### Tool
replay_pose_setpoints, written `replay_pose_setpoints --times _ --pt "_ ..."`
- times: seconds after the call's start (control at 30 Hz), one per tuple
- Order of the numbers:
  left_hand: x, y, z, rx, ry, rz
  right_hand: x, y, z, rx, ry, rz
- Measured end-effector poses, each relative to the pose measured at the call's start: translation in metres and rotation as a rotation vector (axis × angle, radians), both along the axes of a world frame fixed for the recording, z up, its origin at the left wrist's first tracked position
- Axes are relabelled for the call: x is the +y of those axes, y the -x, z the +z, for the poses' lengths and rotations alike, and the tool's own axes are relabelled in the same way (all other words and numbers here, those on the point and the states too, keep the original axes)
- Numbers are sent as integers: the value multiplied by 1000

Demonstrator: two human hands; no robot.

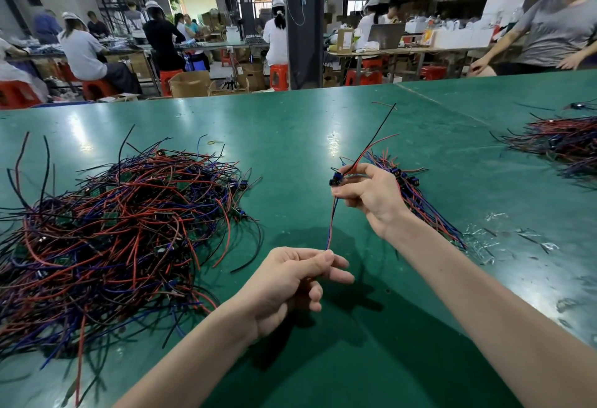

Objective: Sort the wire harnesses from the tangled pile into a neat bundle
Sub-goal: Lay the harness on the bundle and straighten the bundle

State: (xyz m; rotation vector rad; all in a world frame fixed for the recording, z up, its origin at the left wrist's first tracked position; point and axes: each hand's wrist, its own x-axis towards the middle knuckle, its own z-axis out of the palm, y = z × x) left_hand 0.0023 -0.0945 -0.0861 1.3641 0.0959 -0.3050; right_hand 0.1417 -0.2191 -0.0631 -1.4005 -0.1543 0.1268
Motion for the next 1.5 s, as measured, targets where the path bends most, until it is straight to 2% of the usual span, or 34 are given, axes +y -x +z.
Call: replay_pose_setpoints --times 0.13,0.37,0.47,0.53,0.7,0.9,1.1,1.2,1.3,1.4,1.5 --pt "0 -1 1 30 18 -48 -1 1 3 52 -70 12" --pt "0 -3 4 189 234 -71 0 5 17 306 -425 196" --pt "-3 0 2 111 133 -90 0 8 20 335 -435 242" --pt "-8 3 -1 30 49 -105 0 8 21 294 -343 228" --pt "-13 5 -3 -11 81 -52 -13 -11 35 229 -138 188" --pt "-14 3 -2 17 80 -75 -53 -69 71 142 362 207" --pt "-13 4 -1 28 58 -94 -63 -97 58 230 715 124" --pt "-13 4 -1 37 60 -99 -60 -101 47 124 820 -31" --pt "-13 4 -1 41 62 -103 -57 -97 43 -43 1028 -161" --pt "-13 4 -1 41 62 -111 -55 -86 38 -156 1248 -173" --pt "-13 4 0 41 60 -113 -51 -79 27 -268 1355 -145"
